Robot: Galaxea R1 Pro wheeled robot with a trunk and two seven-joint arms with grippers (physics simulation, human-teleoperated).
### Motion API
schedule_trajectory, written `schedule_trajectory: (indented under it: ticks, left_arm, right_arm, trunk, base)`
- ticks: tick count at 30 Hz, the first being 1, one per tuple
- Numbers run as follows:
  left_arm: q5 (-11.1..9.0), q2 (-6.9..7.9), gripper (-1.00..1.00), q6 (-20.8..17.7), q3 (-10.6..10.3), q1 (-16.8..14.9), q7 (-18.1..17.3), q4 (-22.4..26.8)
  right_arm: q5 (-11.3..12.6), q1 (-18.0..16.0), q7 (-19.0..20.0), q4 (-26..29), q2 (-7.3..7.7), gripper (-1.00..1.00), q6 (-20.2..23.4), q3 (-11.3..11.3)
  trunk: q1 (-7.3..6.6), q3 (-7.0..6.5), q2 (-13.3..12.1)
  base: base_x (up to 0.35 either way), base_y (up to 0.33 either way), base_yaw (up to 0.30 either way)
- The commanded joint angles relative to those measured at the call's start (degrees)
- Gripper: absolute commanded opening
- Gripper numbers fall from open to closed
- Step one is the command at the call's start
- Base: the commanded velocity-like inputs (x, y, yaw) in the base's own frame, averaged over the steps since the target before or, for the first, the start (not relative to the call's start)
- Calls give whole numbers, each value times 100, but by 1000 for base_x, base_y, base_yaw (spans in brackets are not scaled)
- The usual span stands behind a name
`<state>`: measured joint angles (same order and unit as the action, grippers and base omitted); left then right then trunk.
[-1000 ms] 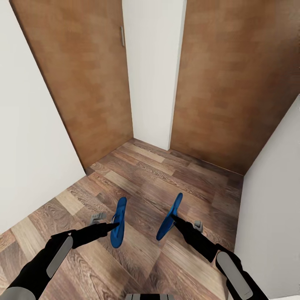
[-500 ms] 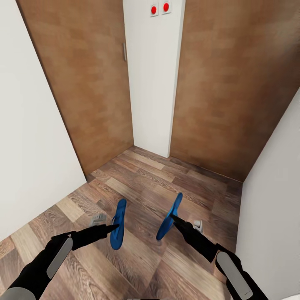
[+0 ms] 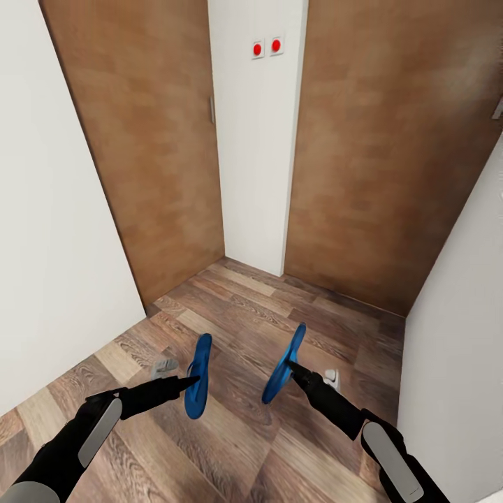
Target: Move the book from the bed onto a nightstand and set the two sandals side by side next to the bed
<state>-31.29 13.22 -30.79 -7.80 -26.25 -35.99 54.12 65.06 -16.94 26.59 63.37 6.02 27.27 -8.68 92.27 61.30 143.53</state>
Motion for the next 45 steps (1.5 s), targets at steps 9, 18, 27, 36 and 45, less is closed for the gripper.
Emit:
schedule_trajectory:
  ticks: [9,18,27,36,45]
  left_arm:
    - [-44,5,-100,-41,-11,-3,13,-4]
    - [-44,-90,-100,-41,-10,-3,19,-4]
    - [-44,-113,-100,-41,-11,-3,21,-10]
    - [-43,-118,-100,-41,-11,-3,22,-15]
    - [-44,-118,-100,-41,-11,-3,13,-15]
  right_arm:
    - [42,-3,-3,-2,4,-100,24,-10]
    - [42,-3,-4,-7,4,-100,24,-18]
    - [42,-3,-5,-6,4,-100,24,-19]
    - [42,-3,-5,-8,4,-100,24,-19]
    - [42,-3,-5,-8,4,-100,24,-21]
  trunk:
    - [-24,-195,-10]
    - [-47,-394,-22]
    - [-148,-577,-190]
    - [-346,-738,-551]
    - [-543,-900,-911]
  base:
    - [0,0,0]
    - [0,0,0]
    - [0,0,0]
    - [0,0,0]
    - [0,0,0]
